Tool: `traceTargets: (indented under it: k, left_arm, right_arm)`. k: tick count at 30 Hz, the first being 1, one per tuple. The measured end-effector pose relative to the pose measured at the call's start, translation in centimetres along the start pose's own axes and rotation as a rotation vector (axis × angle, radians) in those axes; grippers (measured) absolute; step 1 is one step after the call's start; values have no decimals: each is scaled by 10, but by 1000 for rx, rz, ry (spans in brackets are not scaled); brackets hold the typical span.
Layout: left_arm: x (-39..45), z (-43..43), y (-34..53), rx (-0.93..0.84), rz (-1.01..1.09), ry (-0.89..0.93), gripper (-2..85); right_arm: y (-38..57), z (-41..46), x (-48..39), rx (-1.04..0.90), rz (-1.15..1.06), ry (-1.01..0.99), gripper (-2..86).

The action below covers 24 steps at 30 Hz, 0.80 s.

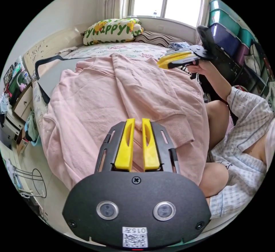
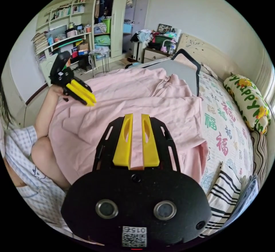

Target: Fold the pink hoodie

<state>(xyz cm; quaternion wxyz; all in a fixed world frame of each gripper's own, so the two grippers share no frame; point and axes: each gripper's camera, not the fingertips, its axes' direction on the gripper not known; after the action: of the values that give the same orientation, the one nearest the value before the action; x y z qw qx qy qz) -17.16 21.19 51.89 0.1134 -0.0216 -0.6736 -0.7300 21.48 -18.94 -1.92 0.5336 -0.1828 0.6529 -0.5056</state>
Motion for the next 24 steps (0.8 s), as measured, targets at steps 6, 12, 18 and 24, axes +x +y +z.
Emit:
traceTargets:
  k: [6,12,18,24]
  left_arm:
    - [-12,7,-7,-6,-84,2,145]
    - [-11,7,-6,17,-44,61,22]
    - [-9,-20,9,93,-33,-20,6]
    - [-4,-6,10,-18,-42,-103,4]
  right_arm:
    - [-97,67,60,-180,131,166,121]
    - [-138,137,86,-352,217,175,108]
    - [-136,137,101,-294,213,78,90]
    - [-150,138,88,-344,120,156,75]
